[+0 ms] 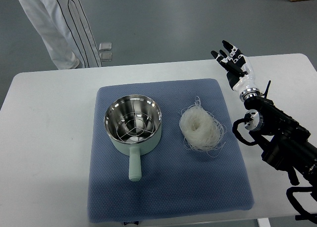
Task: Put vermicelli into pot with right hand
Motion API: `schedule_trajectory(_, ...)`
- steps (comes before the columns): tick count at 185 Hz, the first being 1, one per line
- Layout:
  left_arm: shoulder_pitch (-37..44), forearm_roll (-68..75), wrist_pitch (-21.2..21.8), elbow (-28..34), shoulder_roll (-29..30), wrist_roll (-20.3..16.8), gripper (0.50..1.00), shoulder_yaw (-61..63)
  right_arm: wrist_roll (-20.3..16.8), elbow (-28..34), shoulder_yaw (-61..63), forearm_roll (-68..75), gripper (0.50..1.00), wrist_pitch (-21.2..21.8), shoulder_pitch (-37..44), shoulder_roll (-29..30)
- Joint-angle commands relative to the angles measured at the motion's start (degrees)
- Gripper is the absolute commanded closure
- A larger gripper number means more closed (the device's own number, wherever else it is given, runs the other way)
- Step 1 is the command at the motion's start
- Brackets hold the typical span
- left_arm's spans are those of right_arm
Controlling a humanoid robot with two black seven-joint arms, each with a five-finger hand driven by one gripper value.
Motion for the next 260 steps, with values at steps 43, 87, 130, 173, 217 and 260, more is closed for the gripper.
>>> schedule_trajectory(43,0.0,0.0,0.0,0.0,0.0,0.0,0.500,-0.1,0.0,0.0,-0.1,0.0,0.576,-0.4,0.0,0.0)
schedule_trajectory(87,-0.1,0.0,0.1,0.0,0.0,0.0,0.500,-0.1,0.0,0.1,-0.1,0.0,0.576,-0.5,0.1,0.0)
schedule_trajectory(130,-0.1,0.0,0.1,0.0,0.0,0.0,0.500,-0.1,0.0,0.1,0.0,0.0,0.576,-0.5,0.1,0.0)
schedule_trajectory(173,-0.1,0.0,0.0,0.0,0.0,0.0,0.500,-0.1,0.1,0.0,0.1,0.0,0.576,-0.5,-0.1,0.0)
schedule_trajectory(217,-0.1,0.0,0.1,0.0,0.0,0.0,0.500,-0.2,0.1,0.0,0.1,0.0,0.576,-0.6,0.0,0.0)
schedule_trajectory(260,-0.2,0.0,0.1,0.0,0.0,0.0,0.500,-0.2,0.1,0.0,0.1,0.0,0.576,-0.6,0.3,0.0)
